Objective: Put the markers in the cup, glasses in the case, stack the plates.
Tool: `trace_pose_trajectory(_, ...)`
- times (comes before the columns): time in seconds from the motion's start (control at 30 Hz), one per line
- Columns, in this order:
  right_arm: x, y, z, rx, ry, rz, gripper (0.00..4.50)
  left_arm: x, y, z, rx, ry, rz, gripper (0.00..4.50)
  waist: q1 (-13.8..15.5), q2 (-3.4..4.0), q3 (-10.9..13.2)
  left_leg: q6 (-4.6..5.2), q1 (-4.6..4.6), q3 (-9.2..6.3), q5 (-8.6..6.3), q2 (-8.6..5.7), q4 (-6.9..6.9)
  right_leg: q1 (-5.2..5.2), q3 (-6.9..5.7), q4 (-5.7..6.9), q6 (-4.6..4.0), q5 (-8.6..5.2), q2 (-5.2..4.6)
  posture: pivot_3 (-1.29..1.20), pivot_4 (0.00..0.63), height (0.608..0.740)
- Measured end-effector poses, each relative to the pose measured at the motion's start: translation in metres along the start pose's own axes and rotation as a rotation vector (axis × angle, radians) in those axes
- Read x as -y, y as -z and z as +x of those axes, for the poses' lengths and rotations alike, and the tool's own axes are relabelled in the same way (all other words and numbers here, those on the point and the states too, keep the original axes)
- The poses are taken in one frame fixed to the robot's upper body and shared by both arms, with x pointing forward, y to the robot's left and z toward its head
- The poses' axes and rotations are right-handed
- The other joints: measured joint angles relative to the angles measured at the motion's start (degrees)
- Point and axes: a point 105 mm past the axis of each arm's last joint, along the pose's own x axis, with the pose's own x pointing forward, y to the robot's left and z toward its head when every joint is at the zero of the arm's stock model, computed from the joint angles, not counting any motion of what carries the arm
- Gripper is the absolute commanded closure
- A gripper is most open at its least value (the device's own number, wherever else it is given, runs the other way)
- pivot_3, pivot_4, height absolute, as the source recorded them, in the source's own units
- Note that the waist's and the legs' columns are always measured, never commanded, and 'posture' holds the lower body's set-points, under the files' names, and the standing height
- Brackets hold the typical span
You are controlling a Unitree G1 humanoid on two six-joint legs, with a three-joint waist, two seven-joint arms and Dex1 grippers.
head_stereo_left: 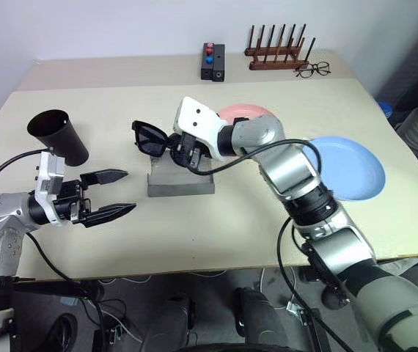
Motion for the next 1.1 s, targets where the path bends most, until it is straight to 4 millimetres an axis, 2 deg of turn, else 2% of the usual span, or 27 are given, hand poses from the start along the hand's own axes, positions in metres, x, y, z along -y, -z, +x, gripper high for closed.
trace_pose_trajectory(0.13, -0.001, 0.025, 0.005, -0.053, 0.021, 0.067, 4.48, 0.0, 0.0, 0.0, 0.002, -0.001, -0.001, 0.0, 0.1, 0.02, 0.0, 0.0, 0.0, 0.0, 0.0, -0.03, 0.0, 0.0, 0.0, 0.0, 0.0, 0.0, -0.02, 0.0, 0.15, 0.74)
trace_pose_trajectory(0.3, -0.002, 0.035, 0.004, -0.088, 0.021, 0.052, 4.48, 0.0, 0.0, 0.0, 0.001, -0.003, -0.001, 0.0, -0.1, 0.02, 0.0, 0.0, 0.0, 0.0, 0.0, -0.01, -0.01, -0.02, 0.0, 0.01, 0.0, 0.0, 0.0, 0.0, 0.15, 0.74)
trace_pose_trajectory(0.5, -0.015, 0.06, 0.002, -0.188, -0.036, -0.034, 4.48, 0.0, 0.0, 0.0, 0.001, -0.003, -0.001, 0.0, -0.1, 0.02, 0.0, 0.0, 0.0, 0.01, 0.0, -0.01, -0.02, -0.02, 0.0, 0.0, 0.0, 0.0, 0.0, 0.0, 0.15, 0.74)
trace_pose_trajectory(0.7, -0.017, 0.061, 0.004, -0.212, -0.032, -0.086, 4.48, 0.0, -0.001, 0.0, 0.002, -0.004, 0.001, 0.0, -0.1, 0.02, 0.0, -0.01, 0.0, 0.01, 0.0, -0.01, -0.01, -0.01, 0.0, 0.01, 0.0, 0.0, 0.01, 0.0, 0.15, 0.74)
trace_pose_trajectory(1.1, -0.019, 0.061, 0.009, -0.25, -0.006, -0.056, 4.48, 0.0, -0.002, 0.001, -0.001, -0.008, 0.007, 0.0, 0.0, 0.02, 0.0, -0.01, 0.01, 0.0, 0.01, -0.01, -0.01, 0.0, 0.0, 0.01, 0.0, 0.0, 0.01, 0.0, 0.15, 0.74)
